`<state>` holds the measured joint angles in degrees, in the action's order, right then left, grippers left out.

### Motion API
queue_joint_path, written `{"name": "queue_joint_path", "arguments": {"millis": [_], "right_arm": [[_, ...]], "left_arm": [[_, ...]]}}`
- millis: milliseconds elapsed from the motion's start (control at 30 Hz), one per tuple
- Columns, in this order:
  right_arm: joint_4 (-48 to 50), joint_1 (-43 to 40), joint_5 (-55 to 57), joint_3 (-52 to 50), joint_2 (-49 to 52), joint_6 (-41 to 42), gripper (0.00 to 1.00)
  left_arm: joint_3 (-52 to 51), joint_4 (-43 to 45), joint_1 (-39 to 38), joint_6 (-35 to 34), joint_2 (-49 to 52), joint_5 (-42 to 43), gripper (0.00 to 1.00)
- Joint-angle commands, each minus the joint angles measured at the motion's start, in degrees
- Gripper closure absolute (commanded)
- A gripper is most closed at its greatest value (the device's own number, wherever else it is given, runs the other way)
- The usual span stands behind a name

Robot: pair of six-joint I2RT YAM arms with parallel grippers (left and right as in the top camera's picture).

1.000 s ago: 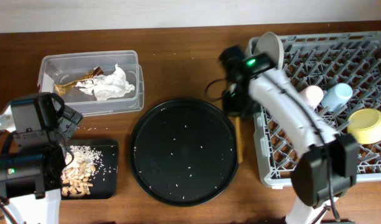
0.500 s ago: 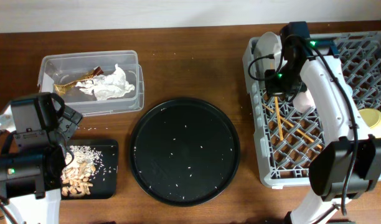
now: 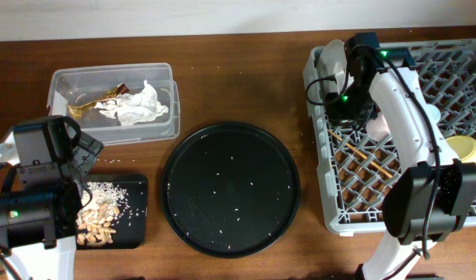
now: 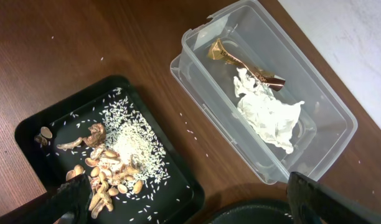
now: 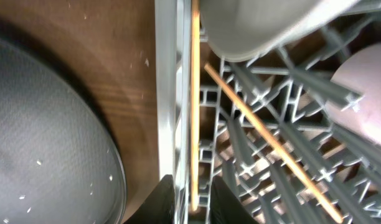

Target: Sort waste into correct bins and load items into the dishwasher rack

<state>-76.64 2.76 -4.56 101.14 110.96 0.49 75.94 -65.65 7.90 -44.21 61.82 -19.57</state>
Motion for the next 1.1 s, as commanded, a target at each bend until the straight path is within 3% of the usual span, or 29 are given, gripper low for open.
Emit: {"name": "queue_joint_path", "arguments": {"millis": [0, 300, 500, 633, 867, 933, 967, 1000, 1067], "right_arm": [[-2.4, 0.3, -1.2, -0.1, -0.9, 3.1, 0.81], [-12.0, 4.1, -4.2, -0.1, -14.0, 4.9, 0.81], [-15.3, 11.2, 5.9, -0.1, -22.3, 13.7, 0.8], [-20.6, 15.0, 6.4, -0.2, -25.3, 14.0, 0.78], [-20.3, 20.0, 6.8, -15.0, -35.5, 17.7, 0.73], [-18.2, 20.5, 6.7, -21.9, -39.6, 20.6, 0.57], [-16.9, 20.5, 6.5, -25.2, -41.4, 22.4, 0.43], [-16.2, 20.5, 6.2, -27.5, -42.6, 24.1, 0.02], [-14.2, 20.5, 3.3, -32.7, -44.5, 29.1, 0.02]], "left_arm": [[0.2, 0.0, 0.2, 0.1, -0.1, -0.8, 0.01], [0.2, 0.0, 0.2, 0.1, -0.1, -0.8, 0.01], [0.2, 0.0, 0.2, 0.1, -0.1, -0.8, 0.01], [0.2, 0.0, 0.2, 0.1, -0.1, -0.8, 0.01], [0.2, 0.0, 0.2, 0.1, -0.1, -0.8, 0.01], [0.2, 0.0, 0.2, 0.1, -0.1, -0.8, 0.01], [0.2, 0.0, 0.2, 0.1, -0.1, -0.8, 0.01], [0.2, 0.0, 0.2, 0.1, -0.1, -0.8, 0.01], [0.2, 0.0, 0.2, 0.1, -0.1, -0.8, 0.01]]}}
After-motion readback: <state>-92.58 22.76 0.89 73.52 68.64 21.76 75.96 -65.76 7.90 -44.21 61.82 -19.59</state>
